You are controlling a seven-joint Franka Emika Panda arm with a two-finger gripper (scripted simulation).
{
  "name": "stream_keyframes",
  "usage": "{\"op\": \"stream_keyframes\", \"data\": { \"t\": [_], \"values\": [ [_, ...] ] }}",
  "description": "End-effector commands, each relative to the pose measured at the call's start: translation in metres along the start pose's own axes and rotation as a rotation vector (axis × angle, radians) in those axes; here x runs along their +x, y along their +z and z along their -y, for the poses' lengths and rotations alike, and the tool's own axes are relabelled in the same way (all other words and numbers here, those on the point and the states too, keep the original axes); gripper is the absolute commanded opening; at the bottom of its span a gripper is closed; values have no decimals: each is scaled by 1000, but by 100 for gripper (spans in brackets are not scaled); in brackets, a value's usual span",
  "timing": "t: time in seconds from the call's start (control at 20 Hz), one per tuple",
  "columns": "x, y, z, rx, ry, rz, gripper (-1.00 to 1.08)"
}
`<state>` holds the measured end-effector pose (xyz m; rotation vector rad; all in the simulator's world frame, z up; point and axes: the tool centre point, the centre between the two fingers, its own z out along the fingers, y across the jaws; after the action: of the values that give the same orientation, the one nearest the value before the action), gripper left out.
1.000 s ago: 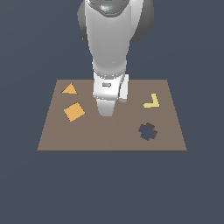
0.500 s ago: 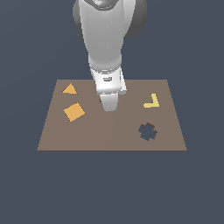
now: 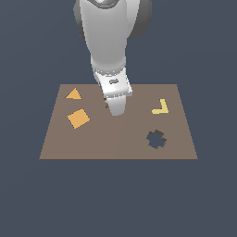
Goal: Insert a designated object into the corresponding slot on a board.
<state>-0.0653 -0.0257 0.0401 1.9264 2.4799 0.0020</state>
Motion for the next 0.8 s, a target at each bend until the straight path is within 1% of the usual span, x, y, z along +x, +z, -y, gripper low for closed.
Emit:
{"op": "stream_keyframes", "data": {
  "t": [0.0, 0.35, 0.65, 0.7, 0.75],
  "values": [
    [0, 0, 0, 0, -10, 0, -100],
    [0, 0, 0, 0, -5, 0, -100],
    [0, 10, 0, 1, -4, 1, -100],
    [0, 10, 0, 1, -4, 1, 100],
    [0, 10, 0, 1, -4, 1, 100]
  ]
}}
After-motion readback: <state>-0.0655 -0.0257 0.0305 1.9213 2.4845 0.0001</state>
